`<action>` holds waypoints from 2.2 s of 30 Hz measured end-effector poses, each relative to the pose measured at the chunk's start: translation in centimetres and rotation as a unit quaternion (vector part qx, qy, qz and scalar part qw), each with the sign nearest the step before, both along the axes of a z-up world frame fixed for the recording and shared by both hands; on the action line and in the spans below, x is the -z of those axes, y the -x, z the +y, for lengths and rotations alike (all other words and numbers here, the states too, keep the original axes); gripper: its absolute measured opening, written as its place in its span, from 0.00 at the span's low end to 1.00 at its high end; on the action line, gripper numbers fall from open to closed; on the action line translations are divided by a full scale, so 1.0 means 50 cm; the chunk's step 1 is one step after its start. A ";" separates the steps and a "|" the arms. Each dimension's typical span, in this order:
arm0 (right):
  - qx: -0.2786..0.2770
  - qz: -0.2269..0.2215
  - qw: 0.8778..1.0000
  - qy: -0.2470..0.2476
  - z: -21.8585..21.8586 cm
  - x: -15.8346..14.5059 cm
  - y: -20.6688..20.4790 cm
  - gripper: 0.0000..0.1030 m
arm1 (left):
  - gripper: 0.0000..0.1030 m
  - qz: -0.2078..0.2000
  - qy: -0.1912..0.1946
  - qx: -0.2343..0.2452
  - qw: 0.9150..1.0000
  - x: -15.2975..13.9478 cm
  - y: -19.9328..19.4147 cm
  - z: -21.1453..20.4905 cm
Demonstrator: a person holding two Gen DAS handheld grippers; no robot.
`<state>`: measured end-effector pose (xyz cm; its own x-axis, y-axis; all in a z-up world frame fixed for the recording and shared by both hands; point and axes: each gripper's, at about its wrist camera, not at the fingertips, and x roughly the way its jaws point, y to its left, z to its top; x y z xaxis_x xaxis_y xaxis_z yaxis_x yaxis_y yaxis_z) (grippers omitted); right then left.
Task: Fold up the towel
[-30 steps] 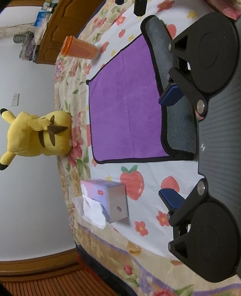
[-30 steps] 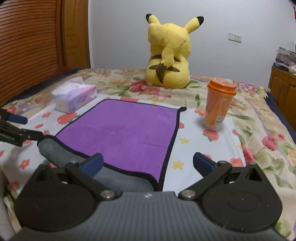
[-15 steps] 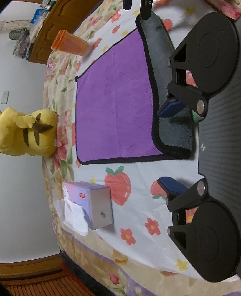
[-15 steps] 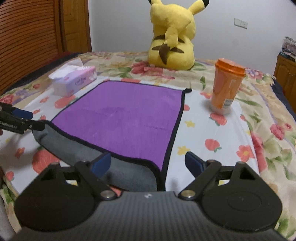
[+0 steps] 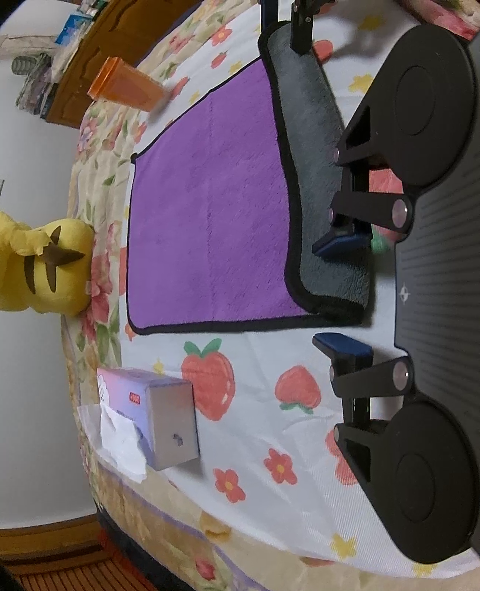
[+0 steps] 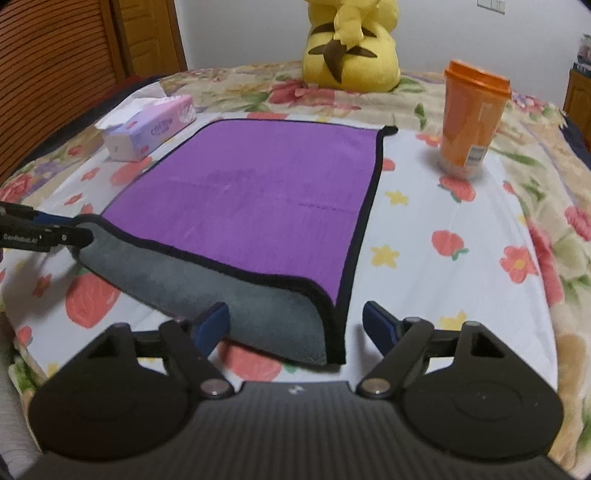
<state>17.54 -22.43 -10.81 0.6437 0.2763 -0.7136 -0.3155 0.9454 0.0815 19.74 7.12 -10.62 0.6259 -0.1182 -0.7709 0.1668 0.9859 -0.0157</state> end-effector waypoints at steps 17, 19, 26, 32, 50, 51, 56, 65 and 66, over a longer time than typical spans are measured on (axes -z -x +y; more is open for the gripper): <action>-0.003 0.006 1.000 0.001 -0.001 0.003 -0.005 0.34 | 0.29 0.002 -0.008 0.016 1.000 0.002 0.004 -0.012; -0.002 0.004 1.000 0.006 -0.001 0.003 -0.004 0.29 | 0.25 -0.001 -0.010 0.019 1.000 0.000 0.005 -0.014; -0.009 -0.001 1.000 0.009 0.000 0.001 -0.003 0.20 | 0.13 -0.008 -0.011 0.035 0.999 -0.004 0.011 -0.023; -0.014 -0.007 1.000 0.013 0.002 -0.001 -0.001 0.07 | 0.10 -0.022 -0.007 0.040 0.999 -0.016 0.017 -0.025; -0.005 -0.069 0.997 -0.025 -0.014 -0.055 -0.010 0.05 | 0.09 -0.101 0.015 0.034 0.994 -0.083 0.040 -0.030; -0.006 -0.072 0.997 -0.027 -0.015 -0.058 -0.012 0.05 | 0.09 -0.105 0.016 0.033 0.994 -0.086 0.042 -0.029; -0.006 -0.085 0.996 -0.030 -0.017 -0.067 -0.022 0.05 | 0.09 -0.119 0.027 0.027 0.992 -0.102 0.045 -0.026; -0.010 -0.107 0.993 -0.038 -0.020 -0.083 -0.041 0.05 | 0.09 -0.144 0.029 0.027 0.989 -0.118 0.024 -0.031; -0.010 -0.110 0.993 -0.038 -0.021 -0.085 -0.043 0.05 | 0.08 -0.146 0.030 0.027 0.988 -0.119 0.022 -0.030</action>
